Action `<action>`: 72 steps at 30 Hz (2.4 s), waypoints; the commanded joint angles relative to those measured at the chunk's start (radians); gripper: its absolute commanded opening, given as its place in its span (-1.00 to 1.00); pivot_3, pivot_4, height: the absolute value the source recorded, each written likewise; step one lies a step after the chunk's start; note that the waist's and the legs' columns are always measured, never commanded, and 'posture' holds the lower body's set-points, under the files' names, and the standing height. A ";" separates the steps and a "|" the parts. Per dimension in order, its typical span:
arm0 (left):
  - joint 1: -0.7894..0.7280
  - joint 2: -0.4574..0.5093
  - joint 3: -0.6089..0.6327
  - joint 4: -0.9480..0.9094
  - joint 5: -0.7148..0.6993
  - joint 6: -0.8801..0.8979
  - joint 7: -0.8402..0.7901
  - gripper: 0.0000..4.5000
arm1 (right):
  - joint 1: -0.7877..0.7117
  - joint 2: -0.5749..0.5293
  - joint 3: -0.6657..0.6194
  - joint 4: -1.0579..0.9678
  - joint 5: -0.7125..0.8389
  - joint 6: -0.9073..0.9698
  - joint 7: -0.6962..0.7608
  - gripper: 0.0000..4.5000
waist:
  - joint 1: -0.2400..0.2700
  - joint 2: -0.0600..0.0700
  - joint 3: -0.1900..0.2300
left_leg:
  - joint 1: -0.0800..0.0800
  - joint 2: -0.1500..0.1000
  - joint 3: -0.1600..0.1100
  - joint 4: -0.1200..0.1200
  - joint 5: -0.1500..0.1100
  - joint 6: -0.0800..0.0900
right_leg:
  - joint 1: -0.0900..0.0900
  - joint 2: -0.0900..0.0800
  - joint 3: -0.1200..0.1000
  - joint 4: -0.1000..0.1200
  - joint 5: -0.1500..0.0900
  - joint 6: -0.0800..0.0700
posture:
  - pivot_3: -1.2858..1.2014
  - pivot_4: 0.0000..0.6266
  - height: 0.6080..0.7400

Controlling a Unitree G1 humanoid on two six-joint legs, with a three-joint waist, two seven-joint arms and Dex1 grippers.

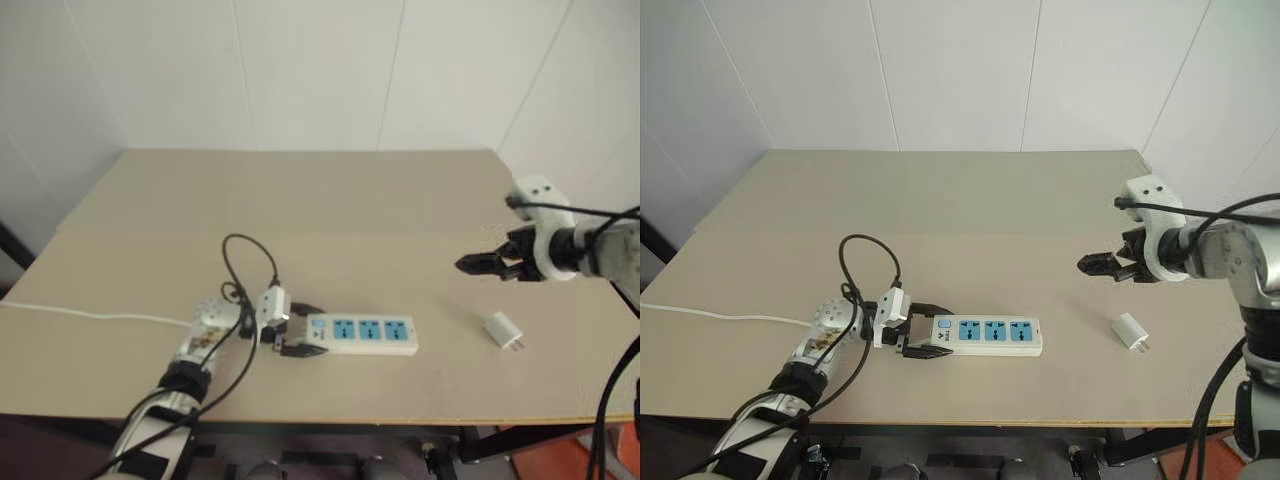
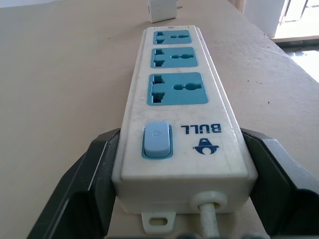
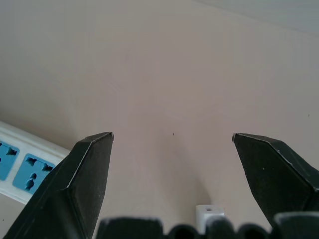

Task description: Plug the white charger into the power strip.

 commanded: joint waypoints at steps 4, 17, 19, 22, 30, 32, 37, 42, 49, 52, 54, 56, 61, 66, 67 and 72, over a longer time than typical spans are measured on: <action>0.049 -0.006 -0.042 -0.023 0.026 0.021 0.007 0.45 | -0.109 -0.126 0.289 0.077 -0.027 -0.008 0.114 1.00 | 0.000 0.000 0.000 | 0.000 0.000 0.000 0.000 0.000 0.000 | 0.000 0.000 0.000 -0.001 0.000 0.000 | 0.03 -0.52 1.00; 0.068 -0.011 -0.037 -0.064 0.019 0.043 0.037 0.45 | -0.154 -0.123 0.521 0.219 -0.144 -0.132 0.296 1.00 | -0.001 0.001 -0.001 | -0.001 0.000 0.000 0.000 0.000 0.000 | -0.001 0.000 0.000 -0.001 0.000 0.000 | 0.03 -0.52 1.00; 0.069 -0.012 -0.038 -0.070 0.016 0.052 0.037 0.45 | -0.147 -0.117 0.534 0.226 -0.170 -0.156 0.312 1.00 | -0.001 0.002 -0.001 | -0.001 0.000 0.001 0.000 0.000 0.000 | -0.001 0.000 0.000 0.000 0.000 0.000 | 0.03 -0.52 1.00; 0.075 -0.012 -0.043 -0.084 0.016 0.061 0.036 0.45 | -0.138 -0.101 0.536 0.243 -0.195 -0.155 0.326 1.00 | -0.001 0.002 -0.001 | -0.001 0.000 0.001 0.000 0.000 0.000 | -0.001 0.000 0.000 0.000 0.000 0.000 | 0.03 -0.52 1.00; 0.089 -0.006 -0.049 -0.099 0.017 0.073 0.031 0.45 | -0.083 -0.080 0.536 0.246 -0.242 -0.177 0.348 1.00 | 0.000 0.002 -0.001 | -0.001 0.000 0.000 0.000 0.000 0.000 | -0.001 0.000 0.000 0.000 0.000 0.000 | 0.03 -0.52 1.00; 0.093 -0.004 -0.048 -0.104 0.015 0.076 0.029 0.45 | -0.076 -0.078 0.534 0.249 -0.251 -0.182 0.353 1.00 | -0.002 0.002 -0.001 | -0.001 0.000 0.000 0.000 0.000 0.000 | -0.001 0.000 0.000 0.000 0.000 0.000 | 0.03 -0.52 1.00; 0.101 -0.002 -0.050 -0.116 0.015 0.084 0.030 0.45 | -0.065 -0.061 0.533 0.280 -0.281 -0.204 0.367 1.00 | -0.003 0.003 -0.001 | -0.001 0.000 0.001 0.000 0.000 0.000 | -0.001 0.000 0.000 0.000 0.000 0.000 | 0.03 -0.52 1.00; 0.104 0.001 -0.050 -0.121 0.016 0.088 0.031 0.45 | -0.047 -0.034 0.535 0.307 -0.305 -0.223 0.379 1.00 | -0.003 0.003 -0.002 | -0.001 0.000 0.000 0.000 0.000 0.000 | -0.001 0.000 0.000 0.000 0.000 0.000 | 0.03 -0.52 1.00; 0.107 0.013 -0.044 -0.123 0.016 0.088 0.033 0.45 | -0.014 0.004 0.526 0.325 -0.326 -0.231 0.378 1.00 | -0.004 0.003 -0.002 | -0.001 0.000 0.000 0.000 0.000 0.000 | -0.001 0.000 0.000 0.000 0.000 0.000 | 0.03 -0.52 1.00; 0.108 0.017 -0.043 -0.128 0.016 0.090 0.034 0.45 | -0.009 0.022 0.518 0.333 -0.335 -0.233 0.375 1.00 | -0.006 0.003 -0.002 | 0.000 0.000 0.000 0.000 0.000 0.000 | -0.001 0.000 0.000 0.000 0.000 0.000 | 0.03 -0.52 1.00; 0.106 0.019 -0.043 -0.131 0.015 0.093 0.033 0.45 | -0.007 0.031 0.516 0.340 -0.342 -0.236 0.374 1.00 | -0.007 0.003 -0.002 | 0.000 0.000 0.000 0.000 0.000 0.000 | -0.001 0.000 0.000 0.000 0.000 0.000 | 0.03 -0.52 1.00; 0.103 0.020 -0.043 -0.130 0.014 0.094 0.032 0.45 | -0.003 0.039 0.513 0.348 -0.350 -0.245 0.374 1.00 | -0.007 0.003 -0.002 | 0.001 0.000 0.000 0.000 0.000 0.000 | 0.000 0.000 0.000 0.000 0.000 0.000 | 0.03 -0.52 1.00; 0.099 0.023 -0.045 -0.130 0.016 0.095 0.031 0.45 | -0.001 0.053 0.508 0.369 -0.371 -0.266 0.381 0.92 | -0.009 0.002 -0.003 | 0.001 0.000 0.000 0.000 0.000 0.000 | 0.001 0.000 0.000 0.000 0.000 0.000 | 0.03 -0.52 1.00; 0.097 0.025 -0.046 -0.128 0.018 0.096 0.032 0.45 | 0.001 0.056 0.516 0.373 -0.387 -0.280 0.395 0.30 | -0.009 0.002 -0.003 | 0.002 0.000 0.000 0.000 0.000 0.000 | 0.001 0.001 0.000 0.000 0.000 0.000 | 0.03 -0.52 1.00; 0.097 0.025 -0.046 -0.129 0.018 0.096 0.032 0.45 | 0.000 0.057 0.517 0.375 -0.389 -0.280 0.398 0.14 | -0.009 0.002 -0.003 | 0.002 0.000 0.000 0.000 0.000 0.000 | 0.001 0.001 0.000 0.000 0.000 0.000 | 0.03 -0.52 1.00; 0.104 0.028 -0.046 -0.132 0.021 0.093 0.037 0.45 | 0.005 0.042 0.534 0.354 -0.400 -0.280 0.426 -0.48 | -0.009 0.002 -0.003 | 0.001 0.000 0.000 0.000 0.000 0.000 | 0.000 0.001 0.000 0.000 0.000 0.000 | 0.03 -0.52 1.00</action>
